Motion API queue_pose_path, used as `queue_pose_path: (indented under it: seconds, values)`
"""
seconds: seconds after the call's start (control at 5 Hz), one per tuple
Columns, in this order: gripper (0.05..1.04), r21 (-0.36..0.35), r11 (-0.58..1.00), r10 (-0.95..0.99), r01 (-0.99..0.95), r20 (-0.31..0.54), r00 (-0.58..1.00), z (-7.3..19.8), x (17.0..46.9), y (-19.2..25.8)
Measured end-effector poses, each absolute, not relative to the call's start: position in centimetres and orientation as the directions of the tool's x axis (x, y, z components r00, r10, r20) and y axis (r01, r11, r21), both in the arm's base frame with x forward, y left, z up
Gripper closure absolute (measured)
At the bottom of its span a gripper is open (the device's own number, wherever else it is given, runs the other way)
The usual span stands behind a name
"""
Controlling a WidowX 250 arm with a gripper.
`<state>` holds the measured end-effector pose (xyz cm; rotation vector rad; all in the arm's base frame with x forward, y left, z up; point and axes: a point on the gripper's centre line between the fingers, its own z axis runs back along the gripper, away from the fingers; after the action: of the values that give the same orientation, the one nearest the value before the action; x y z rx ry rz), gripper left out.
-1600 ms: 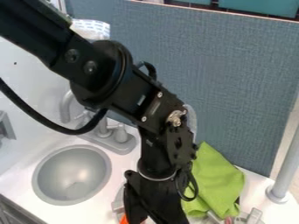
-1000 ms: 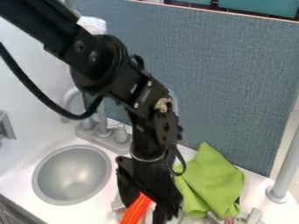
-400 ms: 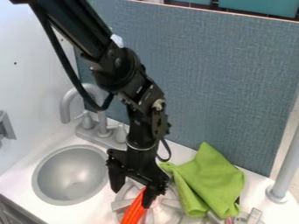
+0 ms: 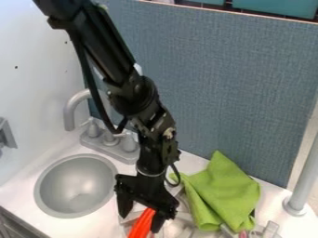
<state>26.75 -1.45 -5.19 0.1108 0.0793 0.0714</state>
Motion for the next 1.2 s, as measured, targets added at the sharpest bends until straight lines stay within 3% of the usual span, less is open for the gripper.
queue_pose_path:
  seconds: [0.8, 1.0, 1.2]
  values:
    - [0.083, 0.052, 0.992, 0.119, -0.117, -0.035, 0.992, -8.9, 28.5, -1.2]
    - [0.131, 0.039, 0.993, 0.113, -0.111, -0.033, 0.993, -9.1, 28.9, -1.2]
    - [0.386, 0.014, 0.995, 0.102, -0.102, -0.030, 0.994, -9.0, 29.1, -1.5]
